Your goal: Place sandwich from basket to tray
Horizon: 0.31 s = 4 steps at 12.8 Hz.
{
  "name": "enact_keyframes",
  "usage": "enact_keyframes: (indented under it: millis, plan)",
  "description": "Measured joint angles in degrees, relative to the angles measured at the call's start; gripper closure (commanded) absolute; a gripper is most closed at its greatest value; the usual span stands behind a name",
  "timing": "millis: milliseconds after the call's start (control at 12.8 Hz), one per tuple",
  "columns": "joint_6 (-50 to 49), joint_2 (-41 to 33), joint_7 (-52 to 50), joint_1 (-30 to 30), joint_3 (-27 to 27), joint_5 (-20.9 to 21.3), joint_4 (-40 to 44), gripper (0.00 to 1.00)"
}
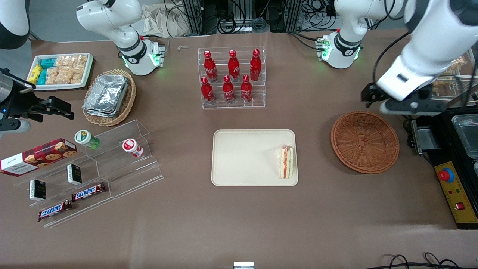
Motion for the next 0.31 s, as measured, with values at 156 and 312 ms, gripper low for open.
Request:
enact_keyframes:
  millis: [156,312]
  plan:
    - [-3.1,-2.1,8.6,0.0,3.8,-0.1,-0.8,0.00]
    - [-4.7,-2.6,14.0,0.0,6.0,-0.1,0.3,0.00]
